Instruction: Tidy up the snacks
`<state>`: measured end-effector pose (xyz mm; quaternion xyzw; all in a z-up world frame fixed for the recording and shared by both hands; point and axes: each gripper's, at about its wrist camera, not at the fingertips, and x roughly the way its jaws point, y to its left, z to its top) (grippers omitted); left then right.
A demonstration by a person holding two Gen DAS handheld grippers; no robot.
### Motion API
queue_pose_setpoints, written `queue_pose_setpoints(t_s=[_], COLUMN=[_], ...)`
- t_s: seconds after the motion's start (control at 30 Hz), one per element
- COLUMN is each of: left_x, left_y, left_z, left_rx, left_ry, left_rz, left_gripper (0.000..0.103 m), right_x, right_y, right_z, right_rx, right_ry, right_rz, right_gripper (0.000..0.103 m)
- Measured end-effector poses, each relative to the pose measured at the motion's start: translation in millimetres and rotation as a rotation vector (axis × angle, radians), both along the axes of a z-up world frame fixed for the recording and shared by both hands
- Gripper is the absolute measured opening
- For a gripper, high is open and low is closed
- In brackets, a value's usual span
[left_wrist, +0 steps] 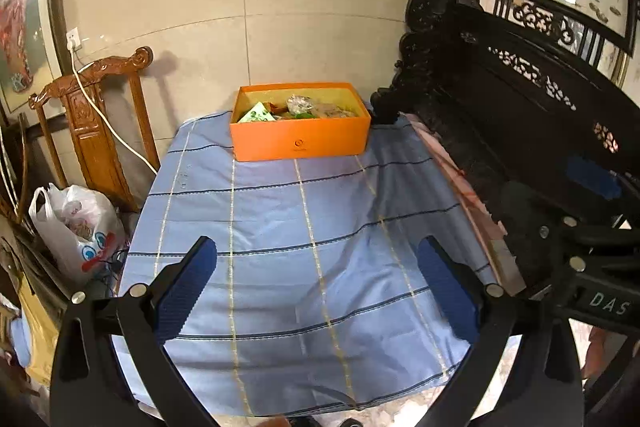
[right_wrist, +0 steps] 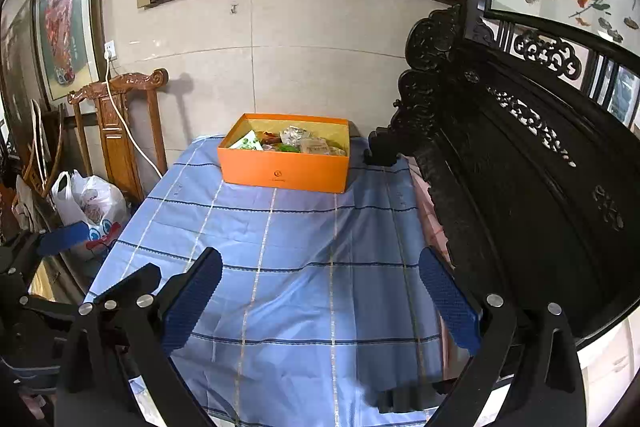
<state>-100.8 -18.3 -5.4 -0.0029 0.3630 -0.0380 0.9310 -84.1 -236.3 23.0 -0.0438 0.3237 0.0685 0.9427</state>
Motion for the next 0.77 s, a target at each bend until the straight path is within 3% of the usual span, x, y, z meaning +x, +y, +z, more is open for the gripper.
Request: queue_pose_setpoints(t_s=[0.2, 0.33, 0.77], left_x=[3.0, 5.0, 6.1], left_y=[1.2, 8.5, 19.0], left_z=[1.3, 1.4, -1.0], left_rx=[0.071, 0.035, 0.029], left_ry=[-0.009, -0.005, 0.003], left_rz=[0.067, 0.075, 0.126], left_gripper=[0.098, 0.098, 0.098], right_x=[0.5, 0.3, 4.8], right_y=[0.3, -1.9, -11.0], right_z=[0.7, 4.7, 5.2], right_rx=[-0.013, -0.015, -0.009], right_ry=[-0.010, -0.032, -0.034], right_rz=[0.004, 0.007, 0.009], right_gripper=[0.099, 0.099, 0.099])
